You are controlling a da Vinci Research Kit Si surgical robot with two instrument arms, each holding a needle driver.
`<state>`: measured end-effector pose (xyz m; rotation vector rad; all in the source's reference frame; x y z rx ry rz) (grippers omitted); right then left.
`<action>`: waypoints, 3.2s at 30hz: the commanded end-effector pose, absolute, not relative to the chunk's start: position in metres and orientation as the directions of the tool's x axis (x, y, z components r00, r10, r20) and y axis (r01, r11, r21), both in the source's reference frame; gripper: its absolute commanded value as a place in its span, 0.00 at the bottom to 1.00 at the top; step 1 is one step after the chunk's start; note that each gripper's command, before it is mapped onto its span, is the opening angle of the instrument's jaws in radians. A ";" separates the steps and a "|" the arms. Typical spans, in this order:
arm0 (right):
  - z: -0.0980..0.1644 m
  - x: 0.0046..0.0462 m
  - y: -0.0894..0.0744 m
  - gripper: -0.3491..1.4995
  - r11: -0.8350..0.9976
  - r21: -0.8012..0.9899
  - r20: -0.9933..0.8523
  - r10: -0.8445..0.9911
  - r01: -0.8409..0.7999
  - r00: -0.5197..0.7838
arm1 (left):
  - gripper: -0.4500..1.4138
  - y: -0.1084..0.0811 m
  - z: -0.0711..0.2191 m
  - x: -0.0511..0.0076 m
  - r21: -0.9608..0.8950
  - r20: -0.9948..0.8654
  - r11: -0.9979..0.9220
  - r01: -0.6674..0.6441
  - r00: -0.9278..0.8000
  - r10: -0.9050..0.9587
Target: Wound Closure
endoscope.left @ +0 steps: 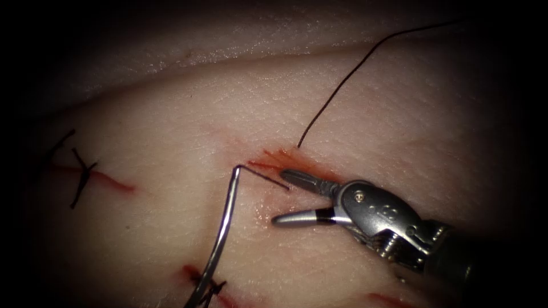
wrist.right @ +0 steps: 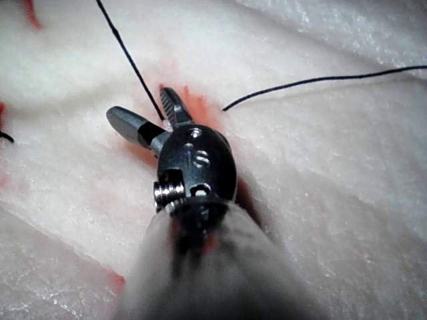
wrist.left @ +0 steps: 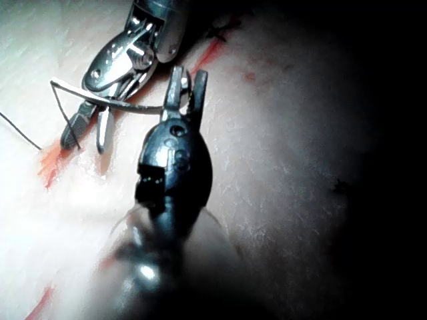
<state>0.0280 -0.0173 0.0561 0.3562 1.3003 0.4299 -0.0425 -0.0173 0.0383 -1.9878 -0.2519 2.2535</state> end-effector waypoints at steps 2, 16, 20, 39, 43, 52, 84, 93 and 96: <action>0.057 0.0295 -0.018 0.14 0.873 0.477 -0.841 0.486 -0.098 0.238 | 0.00 -0.017 0.038 -0.0432 -0.205 -0.972 -0.979 0.023 -0.124 0.200; 0.054 0.0270 -0.023 0.00 0.891 0.432 -0.827 0.454 -0.141 0.331 | 0.00 -0.017 0.043 -0.0432 -0.200 -0.967 -0.977 -0.080 -0.142 0.210; 0.050 0.0278 -0.027 0.00 0.891 0.439 -0.832 0.451 -0.113 0.324 | 0.00 -0.020 0.044 -0.0427 -0.219 -0.962 -0.966 -0.137 -0.136 0.237; 0.045 0.0268 -0.021 0.84 0.968 0.222 -0.919 0.248 -0.118 0.305 | 0.00 -0.016 0.039 -0.0339 -0.226 -0.957 -0.893 -0.389 -0.083 0.278; 0.047 0.0278 -0.019 0.83 0.986 0.077 -0.889 0.136 -0.150 0.436 | 0.00 -0.015 0.040 -0.0333 -0.210 -0.957 -0.889 -0.407 -0.099 0.272; 0.055 0.0310 -0.020 0.45 0.997 0.023 -0.853 0.061 -0.078 0.519 | 0.00 -0.016 0.041 -0.0346 -0.206 -0.962 -0.897 -0.392 -0.088 0.259; 0.045 0.0271 -0.023 0.82 0.984 0.143 -0.913 0.174 -0.110 0.369 | 0.00 -0.014 0.043 -0.0367 -0.237 -0.955 -0.894 -0.380 -0.079 0.287; 0.048 0.0276 -0.020 0.83 0.990 0.037 -0.904 0.091 -0.136 0.417 | 0.00 -0.012 0.044 -0.0347 -0.214 -0.953 -0.882 -0.420 -0.110 0.283; 0.052 0.0293 -0.020 0.86 0.991 0.009 -0.891 0.069 -0.135 0.448 | 0.00 -0.012 0.044 -0.0349 -0.210 -0.953 -0.882 -0.422 -0.112 0.281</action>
